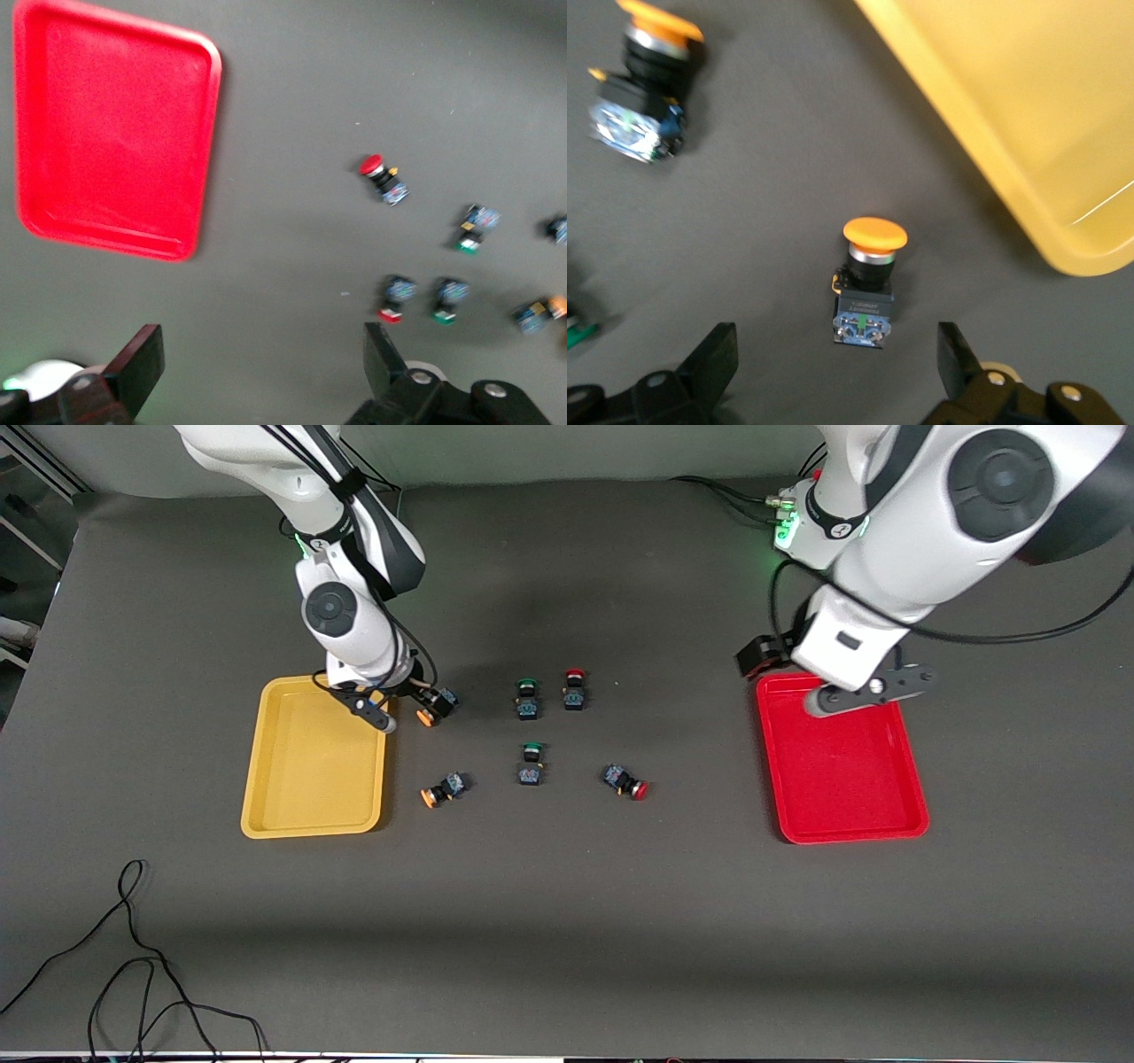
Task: Place red and yellow buttons in trays
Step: 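Grasp the orange button with the right gripper while the left gripper grasps a red button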
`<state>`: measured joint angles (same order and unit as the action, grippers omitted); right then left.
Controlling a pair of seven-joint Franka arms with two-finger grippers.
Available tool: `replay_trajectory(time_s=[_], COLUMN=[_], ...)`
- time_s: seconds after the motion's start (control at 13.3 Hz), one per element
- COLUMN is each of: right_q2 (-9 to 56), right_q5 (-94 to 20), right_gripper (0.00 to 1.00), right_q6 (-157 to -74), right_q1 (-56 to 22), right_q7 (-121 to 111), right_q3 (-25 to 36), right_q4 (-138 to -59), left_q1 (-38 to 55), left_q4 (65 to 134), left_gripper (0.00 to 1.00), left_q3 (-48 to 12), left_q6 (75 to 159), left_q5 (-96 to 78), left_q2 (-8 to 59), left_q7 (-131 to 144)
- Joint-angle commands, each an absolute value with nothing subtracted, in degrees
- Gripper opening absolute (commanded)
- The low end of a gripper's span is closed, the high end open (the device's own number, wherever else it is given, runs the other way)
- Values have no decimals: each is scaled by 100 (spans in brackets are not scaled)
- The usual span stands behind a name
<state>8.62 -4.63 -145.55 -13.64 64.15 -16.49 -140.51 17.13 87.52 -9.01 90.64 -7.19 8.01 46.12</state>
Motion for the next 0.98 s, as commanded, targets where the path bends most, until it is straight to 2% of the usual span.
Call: replay_trajectory(time_s=[0.0, 0.15, 0.45, 0.53, 0.6, 0.68, 0.75, 0.9], right_q2=[1265, 1475, 1591, 1626, 1635, 1635, 1635, 1626], right_q5=[-519, -519, -510, -492, -483, -483, -483, -475], right_gripper=[100, 100, 100, 93, 77, 55, 39, 23], right_q6=[-15333, -15959, -16031, -16031, -16031, -16031, -16023, -16014], right_q1=[-1555, -1591, -1600, -1600, -1600, -1591, -1591, -1591], right_q7=[6653, 6653, 6653, 6653, 6653, 6645, 6645, 6618], right_q3=[-1635, -1626, -1626, -1626, -1626, -1626, -1617, -1600], right_q4=[-14211, -14414, -14423, -14423, -14423, -14423, -14423, -14423], left_q1=[2108, 2433, 2558, 2584, 2636, 2654, 2750, 2804], left_q4=[8026, 7832, 7840, 7857, 7884, 7901, 7927, 8050], left_gripper=[100, 100, 100, 100, 100, 100, 100, 100], left_q3=[-984, -984, -976, -984, -976, -984, -976, -976], left_q6=[9113, 9307, 9904, 10036, 10133, 10264, 10466, 10887], left_q5=[-738, -695, -668, -616, -476, -309, -186, 43], left_q2=[1422, 1695, 2117, 2240, 2389, 2599, 2802, 3162], left_q7=[6357, 7474, 8980, 9052, 9175, 9419, 9657, 9800])
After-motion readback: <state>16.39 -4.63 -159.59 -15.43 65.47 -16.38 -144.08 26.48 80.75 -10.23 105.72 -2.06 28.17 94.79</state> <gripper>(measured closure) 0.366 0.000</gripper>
